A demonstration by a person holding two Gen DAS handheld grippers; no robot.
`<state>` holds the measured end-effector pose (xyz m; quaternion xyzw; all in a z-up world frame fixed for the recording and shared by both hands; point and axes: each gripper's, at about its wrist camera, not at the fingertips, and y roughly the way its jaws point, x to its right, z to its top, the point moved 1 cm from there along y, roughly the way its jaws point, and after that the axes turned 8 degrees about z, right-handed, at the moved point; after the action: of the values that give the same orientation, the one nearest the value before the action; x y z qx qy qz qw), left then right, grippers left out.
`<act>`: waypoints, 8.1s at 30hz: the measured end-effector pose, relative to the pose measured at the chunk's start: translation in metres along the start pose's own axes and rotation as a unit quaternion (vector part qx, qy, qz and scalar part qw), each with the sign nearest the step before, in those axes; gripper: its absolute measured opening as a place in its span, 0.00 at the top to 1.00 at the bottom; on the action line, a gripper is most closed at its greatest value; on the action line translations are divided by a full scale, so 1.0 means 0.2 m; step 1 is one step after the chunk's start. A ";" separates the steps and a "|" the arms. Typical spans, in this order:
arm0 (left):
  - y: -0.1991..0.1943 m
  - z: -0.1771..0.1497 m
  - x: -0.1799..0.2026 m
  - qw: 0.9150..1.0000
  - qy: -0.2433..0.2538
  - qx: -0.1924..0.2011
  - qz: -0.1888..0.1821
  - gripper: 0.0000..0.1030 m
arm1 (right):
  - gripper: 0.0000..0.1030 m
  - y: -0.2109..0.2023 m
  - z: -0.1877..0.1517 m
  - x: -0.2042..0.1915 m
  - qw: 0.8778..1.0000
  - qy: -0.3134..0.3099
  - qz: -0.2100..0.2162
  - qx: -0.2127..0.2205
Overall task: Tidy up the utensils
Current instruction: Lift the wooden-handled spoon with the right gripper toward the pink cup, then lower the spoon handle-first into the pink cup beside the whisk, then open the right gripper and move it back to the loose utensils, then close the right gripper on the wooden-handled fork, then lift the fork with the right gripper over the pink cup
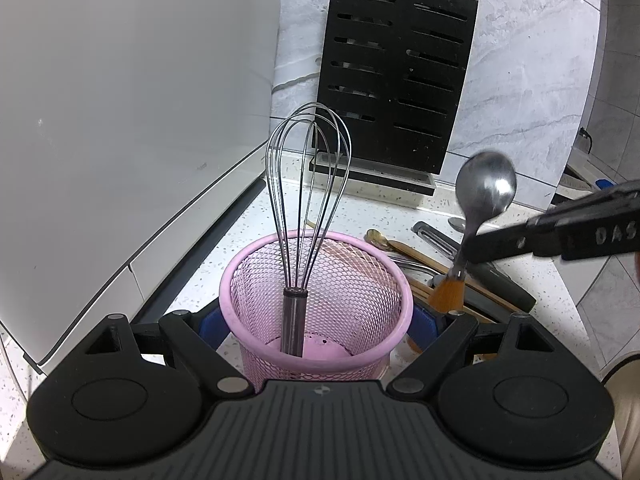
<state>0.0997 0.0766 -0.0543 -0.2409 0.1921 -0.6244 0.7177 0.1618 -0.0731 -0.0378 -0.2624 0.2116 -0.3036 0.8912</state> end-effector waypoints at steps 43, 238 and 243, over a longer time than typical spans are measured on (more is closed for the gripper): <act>0.02 0.00 0.03 1.000 0.009 0.000 -0.009 0.02 | 1.00 -0.03 0.18 -0.31 0.993 -0.099 0.040 0.047; -0.03 -0.01 0.16 0.999 0.017 -0.028 -0.008 0.02 | 0.99 -0.36 0.16 -0.29 0.992 -0.097 0.071 0.048; -0.03 -0.01 0.16 0.999 0.017 -0.027 -0.008 0.02 | 0.99 -0.26 0.16 -0.35 0.990 -0.115 0.081 0.028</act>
<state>0.0982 0.0431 -0.0517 -0.2513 0.2195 -0.6285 0.7026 0.1056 -0.0512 0.0333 -0.2529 0.1196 -0.2036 0.9382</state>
